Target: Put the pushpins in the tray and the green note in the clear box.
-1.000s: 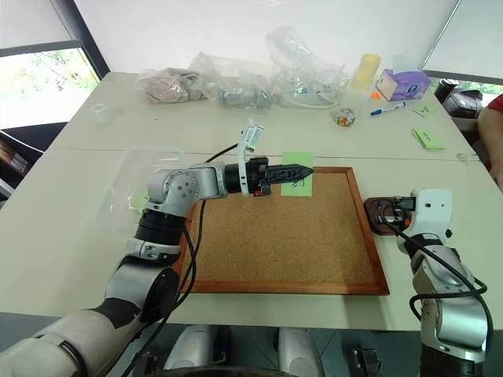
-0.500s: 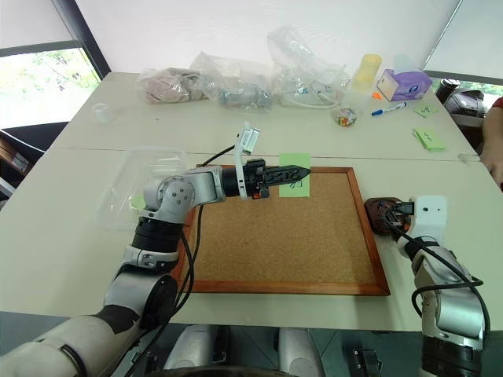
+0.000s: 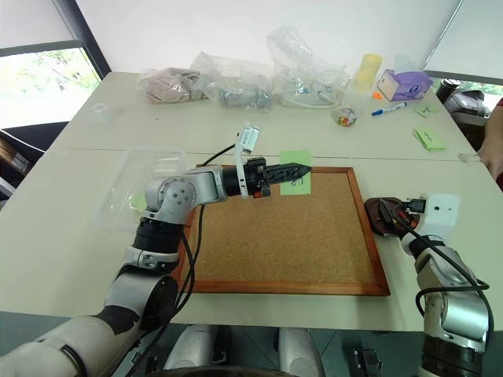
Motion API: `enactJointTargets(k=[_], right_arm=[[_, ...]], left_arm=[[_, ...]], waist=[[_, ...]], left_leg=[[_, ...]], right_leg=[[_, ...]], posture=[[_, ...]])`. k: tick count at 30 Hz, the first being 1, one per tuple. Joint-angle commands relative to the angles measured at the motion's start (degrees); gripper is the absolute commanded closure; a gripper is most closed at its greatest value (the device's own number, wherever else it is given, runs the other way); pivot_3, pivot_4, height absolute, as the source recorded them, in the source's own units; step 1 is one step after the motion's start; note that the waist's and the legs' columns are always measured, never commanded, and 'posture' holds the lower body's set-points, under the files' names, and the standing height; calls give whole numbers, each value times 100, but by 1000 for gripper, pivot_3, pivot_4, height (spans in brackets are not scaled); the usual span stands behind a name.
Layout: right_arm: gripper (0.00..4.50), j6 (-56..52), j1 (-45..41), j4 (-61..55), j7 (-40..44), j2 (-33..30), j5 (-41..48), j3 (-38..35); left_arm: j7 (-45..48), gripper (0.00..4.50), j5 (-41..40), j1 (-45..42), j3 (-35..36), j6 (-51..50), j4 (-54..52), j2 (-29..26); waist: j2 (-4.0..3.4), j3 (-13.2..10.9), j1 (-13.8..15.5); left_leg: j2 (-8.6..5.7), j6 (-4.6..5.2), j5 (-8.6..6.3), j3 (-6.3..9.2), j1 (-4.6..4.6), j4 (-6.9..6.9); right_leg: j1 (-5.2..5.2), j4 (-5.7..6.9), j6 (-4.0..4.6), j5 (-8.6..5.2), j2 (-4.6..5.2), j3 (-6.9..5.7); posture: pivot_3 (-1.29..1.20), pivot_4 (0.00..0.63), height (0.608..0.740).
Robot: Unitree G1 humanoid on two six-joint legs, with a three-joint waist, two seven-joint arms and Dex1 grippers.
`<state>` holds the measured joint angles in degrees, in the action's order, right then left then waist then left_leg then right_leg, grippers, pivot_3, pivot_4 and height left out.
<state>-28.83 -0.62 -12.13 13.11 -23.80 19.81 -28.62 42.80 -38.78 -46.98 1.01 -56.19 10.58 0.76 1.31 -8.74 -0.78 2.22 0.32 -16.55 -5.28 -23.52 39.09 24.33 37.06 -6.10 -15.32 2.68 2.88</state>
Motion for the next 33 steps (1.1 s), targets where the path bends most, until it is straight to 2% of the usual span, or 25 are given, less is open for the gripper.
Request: enactJointTargets(k=[1, 3, 7, 10, 12, 14, 18, 21, 26, 29, 33], right_arm=[[40, 353, -93, -574, -55, -114, 57, -239], [40, 380, -107, -930, 42, -263, 59, -173], [40, -123, -443, -1832, 539, -752, 457, 356], [40, -575, -746, -2207, 759, -824, 940, 778], [40, -817, -916, -2382, 936, -849, 1128, 1209], [40, -958, -1102, -2450, 1247, -781, 1212, 1985], [40, -882, -1158, -2216, 1611, -605, 1031, 3023], [40, -745, -1110, -2070, 1746, -550, 812, 3486], [40, -637, -1145, -1937, 1782, -443, 642, 3692], [0, -599, -1111, -1893, 1822, -436, 580, 3673], [0, -579, -1108, -1850, 1845, -425, 506, 3675]], left_arm=[[-126, 4500, 78, -289, 193, 457, -111, -139], [-243, 4500, 198, -487, 316, 643, -109, -428], [-456, 4500, 124, -928, 889, 340, -137, -1587], [-480, 4500, 39, -987, 1075, -99, -188, -2284], [-406, 4500, 50, -924, 1149, -411, -202, -2815], [-100, 4500, 37, -622, 1215, -907, -230, -3736], [471, 4500, 246, 89, 928, -911, -109, -4871], [549, 4500, 695, 607, 470, -634, -34, -5240], [472, 4500, 920, 864, 296, -560, -17, -5205], [374, 3497, 970, 894, 312, -514, -47, -5073], [379, 1646, 977, 854, 409, -410, -27, -4994]], waist=[[-1, -1, -2], [-10, -6, -20], [-23, -16, -119], [-22, -16, -144], [-17, -20, -132], [-13, -23, -181], [-8, -30, -160], [-1, -33, -53], [60, -54, 90], [63, -54, 92], [63, -54, 74]], left_leg=[[0, 0, 0, 0, 0, 0], [0, 0, 0, 0, 0, 0], [-7, 0, 0, 20, 4, -5], [-23, 0, 0, 69, 9, -13], [-23, -1, 1, 72, 7, -15], [-24, -5, 3, 73, 2, -13], [-21, -5, 3, 72, 5, -14], [-25, -6, 3, 72, 4, -13], [-35, -5, 3, 69, -5, 5], [-34, -5, 2, 67, -6, 5], [-31, -5, 2, 68, -6, 2]], right_leg=[[0, 0, 0, 0, 0, 0], [0, 0, 0, 0, 0, 0], [6, 3, -2, 1, -14, 10], [0, 10, -2, 1, -19, 1], [0, 10, -3, 0, -15, -1], [0, 10, -4, -1, -9, -2], [7, 12, -4, -1, -6, 2], [2, 10, 0, -3, 11, -1], [-2, 5, 20, -13, 27, -1], [1, 6, 18, -12, 29, -3], [4, 10, 14, -10, 26, -7]], posture=[[0, 150, 737], [0, 150, 737], [0, 150, 737], [0, 150, 737], [0, 150, 737], [0, 150, 737], [0, 150, 737], [0, 150, 737], [0, 150, 737], [0, 150, 737], [0, 150, 737]])
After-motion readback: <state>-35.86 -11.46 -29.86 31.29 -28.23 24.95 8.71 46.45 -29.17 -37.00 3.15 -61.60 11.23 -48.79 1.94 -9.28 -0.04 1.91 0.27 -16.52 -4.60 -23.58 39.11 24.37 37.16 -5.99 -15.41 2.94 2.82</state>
